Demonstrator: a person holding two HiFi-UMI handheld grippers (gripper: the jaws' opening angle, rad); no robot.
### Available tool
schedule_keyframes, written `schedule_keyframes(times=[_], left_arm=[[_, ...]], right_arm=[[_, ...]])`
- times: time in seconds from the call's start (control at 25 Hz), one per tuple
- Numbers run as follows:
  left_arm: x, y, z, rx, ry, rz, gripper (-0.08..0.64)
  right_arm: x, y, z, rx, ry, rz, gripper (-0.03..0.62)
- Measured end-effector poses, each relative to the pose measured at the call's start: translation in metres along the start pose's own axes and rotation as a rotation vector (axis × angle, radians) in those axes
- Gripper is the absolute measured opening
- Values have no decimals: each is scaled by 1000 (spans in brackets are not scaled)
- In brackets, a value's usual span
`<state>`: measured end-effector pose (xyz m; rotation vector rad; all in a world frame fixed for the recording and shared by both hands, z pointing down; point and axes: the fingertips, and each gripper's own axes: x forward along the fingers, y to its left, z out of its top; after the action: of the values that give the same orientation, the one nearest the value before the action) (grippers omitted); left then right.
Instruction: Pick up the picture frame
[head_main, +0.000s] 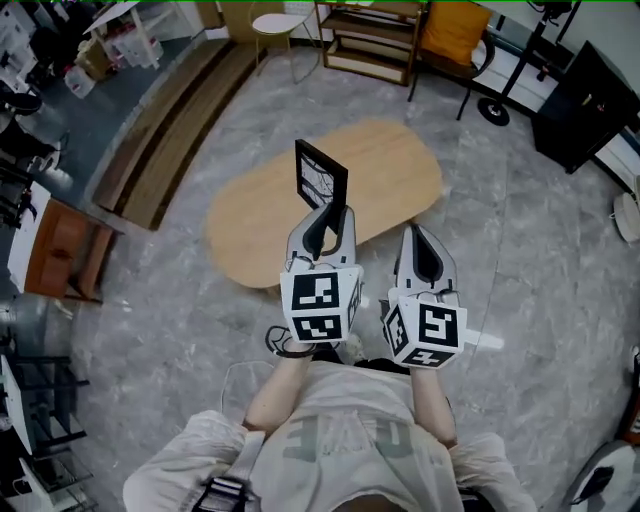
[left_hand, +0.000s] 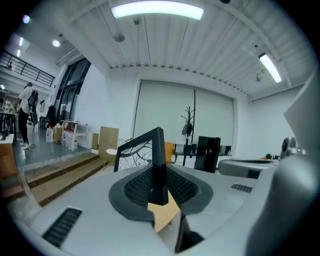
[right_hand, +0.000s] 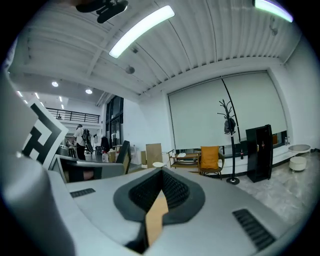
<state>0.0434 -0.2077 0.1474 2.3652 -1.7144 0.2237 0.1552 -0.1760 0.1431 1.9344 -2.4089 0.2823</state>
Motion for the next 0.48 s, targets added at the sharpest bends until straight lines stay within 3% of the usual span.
schedule_keyframes(times=[0.16,0.28,0.48], left_arm=[[-37,-6,5,-68,-97,-12,84],[-56,-9,-5,-118,-124,-4,84],[-60,-24,-14,-97,-122,-13,84]], right_arm=[[-23,13,15,7,-45,32,5],[-31,21,12,34,-37,69,5],[-37,23,9,8,-36,98,5]])
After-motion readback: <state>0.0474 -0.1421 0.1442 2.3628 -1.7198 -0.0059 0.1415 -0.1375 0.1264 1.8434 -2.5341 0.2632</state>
